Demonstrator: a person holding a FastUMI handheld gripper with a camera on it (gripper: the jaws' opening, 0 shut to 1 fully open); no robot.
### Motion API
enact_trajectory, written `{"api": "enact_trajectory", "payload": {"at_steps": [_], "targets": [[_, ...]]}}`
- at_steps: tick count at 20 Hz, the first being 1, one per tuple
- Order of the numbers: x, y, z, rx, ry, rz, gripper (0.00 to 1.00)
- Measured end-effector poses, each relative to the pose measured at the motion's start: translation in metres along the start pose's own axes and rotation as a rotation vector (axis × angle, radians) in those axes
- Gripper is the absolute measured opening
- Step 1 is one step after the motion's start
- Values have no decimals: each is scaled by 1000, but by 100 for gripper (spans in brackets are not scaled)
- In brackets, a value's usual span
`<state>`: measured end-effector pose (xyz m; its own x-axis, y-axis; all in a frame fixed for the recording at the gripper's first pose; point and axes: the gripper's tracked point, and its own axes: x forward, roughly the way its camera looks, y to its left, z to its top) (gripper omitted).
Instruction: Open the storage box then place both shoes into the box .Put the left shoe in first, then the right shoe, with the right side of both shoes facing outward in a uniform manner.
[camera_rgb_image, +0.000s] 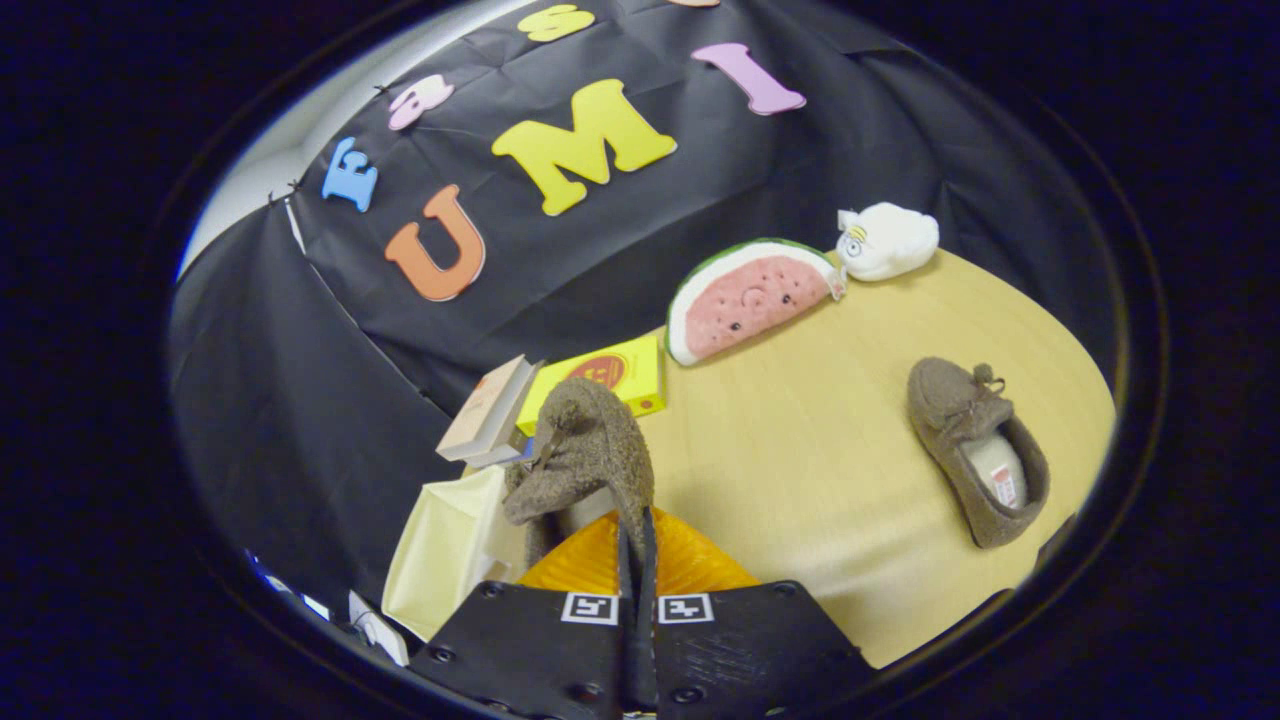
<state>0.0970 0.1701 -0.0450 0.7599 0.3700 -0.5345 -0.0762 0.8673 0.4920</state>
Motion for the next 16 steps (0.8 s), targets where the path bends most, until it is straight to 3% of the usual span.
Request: {"api": "enact_trajectory", "payload": {"at_steps": [4, 8, 12, 16], "targets": [[-9, 92, 3, 19, -19, 89, 0], [8, 163, -34, 31, 13, 143, 0], [39, 189, -83, 51, 68, 137, 0], [74, 192, -120, 73, 73, 79, 0]]}}
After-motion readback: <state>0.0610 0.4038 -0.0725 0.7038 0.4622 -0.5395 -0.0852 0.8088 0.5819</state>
